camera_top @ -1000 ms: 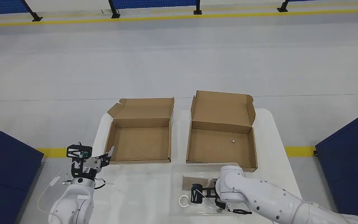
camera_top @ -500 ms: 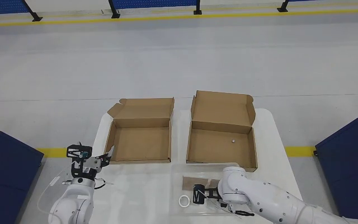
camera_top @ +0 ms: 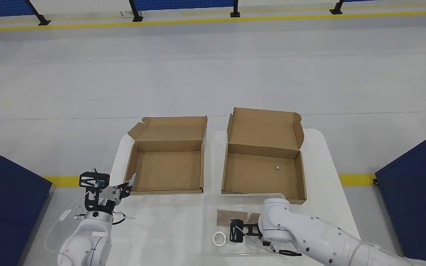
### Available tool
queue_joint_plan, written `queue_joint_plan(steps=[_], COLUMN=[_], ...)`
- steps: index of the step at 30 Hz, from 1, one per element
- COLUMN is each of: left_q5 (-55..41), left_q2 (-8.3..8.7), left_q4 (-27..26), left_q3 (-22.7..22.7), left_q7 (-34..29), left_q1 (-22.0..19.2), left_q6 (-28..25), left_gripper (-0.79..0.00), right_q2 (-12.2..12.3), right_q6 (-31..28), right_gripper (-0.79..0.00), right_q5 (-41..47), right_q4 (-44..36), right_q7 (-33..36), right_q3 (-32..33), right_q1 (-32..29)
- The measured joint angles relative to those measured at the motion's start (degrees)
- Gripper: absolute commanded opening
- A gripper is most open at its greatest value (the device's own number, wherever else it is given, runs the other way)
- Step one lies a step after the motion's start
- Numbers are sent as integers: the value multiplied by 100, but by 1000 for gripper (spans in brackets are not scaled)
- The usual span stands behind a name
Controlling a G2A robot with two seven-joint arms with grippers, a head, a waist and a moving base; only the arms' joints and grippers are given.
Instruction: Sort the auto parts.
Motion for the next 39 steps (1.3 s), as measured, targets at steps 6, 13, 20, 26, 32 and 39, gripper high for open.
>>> queue_joint_plan(steps=[6,13,20,26,32,39], left_q5=[0,0,0,0,0,0], left_q2=[0,0,0,0,0,0], left_q4=[0,0,0,0,0,0], left_q3=[0,0,0,0,0,0], left_q7=[0,0,0,0,0,0], left_q1=[0,0,0,0,0,0], left_q6=[0,0,0,0,0,0], left_gripper=[0,0,0,0,0,0], right_q2=[-47,-72,8,144,331,575], right_q6=[59,161,287,444,421,229], right_gripper=[-785,-785,-785,-785,-785,-785], right_q5=[-41,-106,-98,23,168,352], right_q4=[51,51,-176,-398,-592,-878], right_q7=[56,60,50,-36,-271,-543], right_q3=[-25,33,268,621,1080,1669], right_q1=[25,-17,-154,-363,-656,-1077])
